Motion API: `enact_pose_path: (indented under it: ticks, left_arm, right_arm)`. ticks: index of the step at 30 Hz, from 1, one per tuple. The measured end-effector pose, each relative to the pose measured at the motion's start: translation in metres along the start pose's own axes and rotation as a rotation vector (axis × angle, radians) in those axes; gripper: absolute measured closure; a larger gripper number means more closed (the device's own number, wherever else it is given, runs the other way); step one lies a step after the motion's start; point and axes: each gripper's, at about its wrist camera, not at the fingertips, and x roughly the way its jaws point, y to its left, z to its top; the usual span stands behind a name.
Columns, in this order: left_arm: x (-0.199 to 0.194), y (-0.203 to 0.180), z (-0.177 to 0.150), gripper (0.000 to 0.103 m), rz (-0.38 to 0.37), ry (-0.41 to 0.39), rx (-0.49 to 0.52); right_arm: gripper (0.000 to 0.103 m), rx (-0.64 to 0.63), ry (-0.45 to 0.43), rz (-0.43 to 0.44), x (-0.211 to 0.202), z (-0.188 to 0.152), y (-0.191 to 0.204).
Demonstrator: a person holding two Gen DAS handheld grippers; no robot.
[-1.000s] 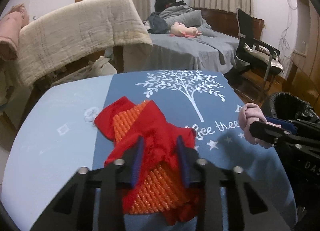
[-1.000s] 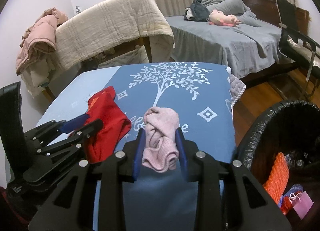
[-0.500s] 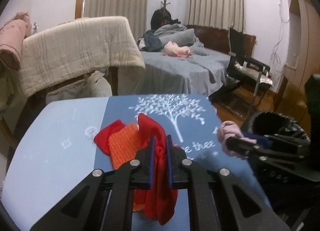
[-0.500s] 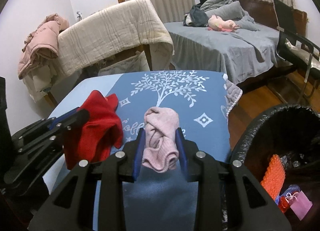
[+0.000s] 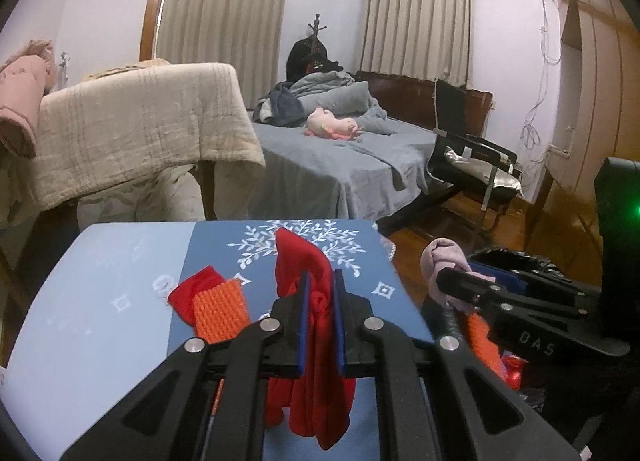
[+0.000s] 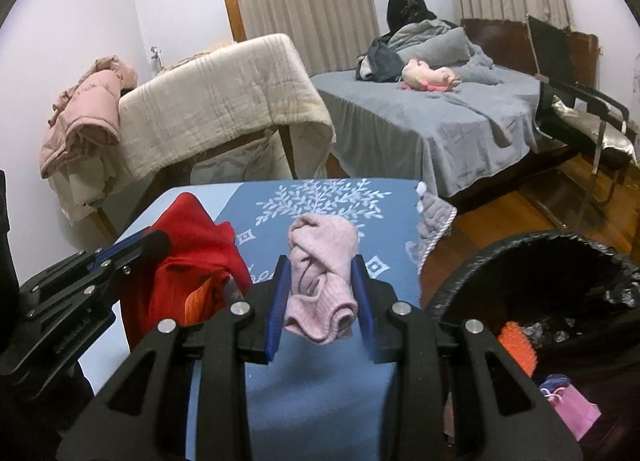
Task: Collect trash
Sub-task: 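Carry the glove and sock over the bin and open both grippers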
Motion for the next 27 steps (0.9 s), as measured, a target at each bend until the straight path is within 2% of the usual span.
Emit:
enact_pose_path:
  ticks: [13,27]
  left_arm:
    - [-0.015,-0.043,0.01,0.093,-0.047,-0.02,0.042]
    - [-0.017,-0.107,0.015,0.093,-0.161,-0.03,0.095]
  right_arm:
    - [0.073,0.023,-0.06,-0.071,-0.053,-0.001,-0.03]
    - [0.073,0.062,-0.12,-0.175,-0.106,-0.009,-0.075]
